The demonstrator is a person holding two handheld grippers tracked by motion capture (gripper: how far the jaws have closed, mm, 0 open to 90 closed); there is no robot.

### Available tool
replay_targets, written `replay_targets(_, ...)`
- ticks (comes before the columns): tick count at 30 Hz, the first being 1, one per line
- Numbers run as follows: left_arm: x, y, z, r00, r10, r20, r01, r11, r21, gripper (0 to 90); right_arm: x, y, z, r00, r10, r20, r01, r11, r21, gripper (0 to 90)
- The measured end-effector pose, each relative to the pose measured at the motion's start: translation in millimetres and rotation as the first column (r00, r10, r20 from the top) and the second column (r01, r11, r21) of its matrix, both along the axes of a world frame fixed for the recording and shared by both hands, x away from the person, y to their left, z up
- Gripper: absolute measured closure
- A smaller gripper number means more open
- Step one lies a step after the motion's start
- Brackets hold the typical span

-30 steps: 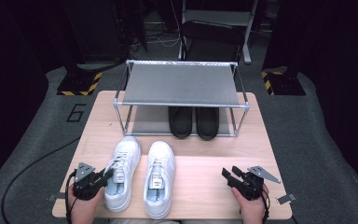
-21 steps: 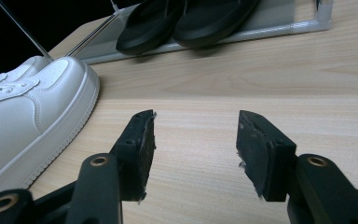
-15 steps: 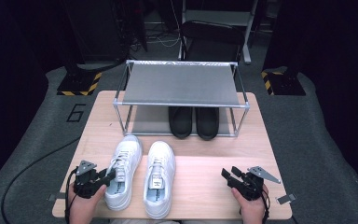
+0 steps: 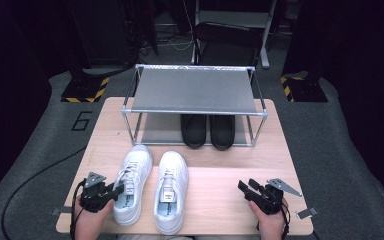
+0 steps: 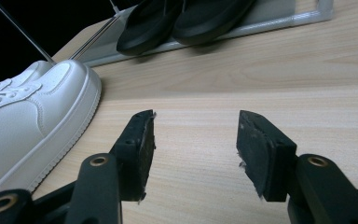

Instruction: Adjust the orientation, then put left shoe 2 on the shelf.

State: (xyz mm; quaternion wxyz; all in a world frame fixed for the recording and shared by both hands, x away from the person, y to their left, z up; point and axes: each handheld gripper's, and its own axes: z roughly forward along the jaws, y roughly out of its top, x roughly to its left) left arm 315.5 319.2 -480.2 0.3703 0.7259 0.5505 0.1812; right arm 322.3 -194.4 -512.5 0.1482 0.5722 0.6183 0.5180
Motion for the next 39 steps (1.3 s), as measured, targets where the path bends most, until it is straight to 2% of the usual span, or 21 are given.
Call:
replay_targets(2,-1.2,-5.4,-0.8,0.9994,0.021,0.026,-0.023,0.9984,0.052,72.9,0.3,0.1,-0.3,1.0000,0.001,0.001,-0.001,1.000,0.002,46.4)
replay_targets(4,-1.3,-6.3,-0.5,0.9994,0.024,0.025,-0.026,0.9979,0.060,74.6,0.4,-0.2,-0.3,1.0000,-0.002,0.002,0.002,1.000,0.002,46.4)
replay_targets(7,-1.1,-5.5,-0.3,0.9991,0.040,0.015,-0.041,0.9983,0.041,75.9,0.3,-0.6,-0.4,1.0000,-0.007,-0.001,0.007,1.000,0.002,46.4)
replay_targets(9,-1.7,-3.1,-1.4,0.9985,0.053,0.015,-0.053,0.9985,0.009,76.8,0.6,-1.1,-1.2,1.0000,-0.009,-0.003,0.009,1.000,0.004,46.4)
replay_targets(18,-4.5,-2.2,-4.6,0.9958,0.076,0.051,-0.077,0.9971,0.004,81.5,1.1,-3.6,-2.7,0.9998,-0.017,-0.010,0.017,1.000,0.004,46.4)
replay_targets(30,-3.0,3.6,-2.8,0.9978,0.047,0.047,-0.047,0.9989,0.006,82.9,1.2,-4.8,-3.8,0.9995,-0.028,-0.015,0.028,1.000,0.011,46.3)
replay_targets(32,-3.5,4.4,-2.8,0.9979,0.048,0.044,-0.048,0.9988,-0.001,83.0,1.2,-4.7,-3.8,0.9995,-0.029,-0.016,0.029,0.999,0.012,46.2)
replay_targets(39,-5.7,7.2,-6.1,0.9960,0.051,0.073,-0.048,0.9982,-0.035,83.3,1.7,-5.4,-5.1,0.9993,-0.032,-0.018,0.032,0.999,0.014,46.2)
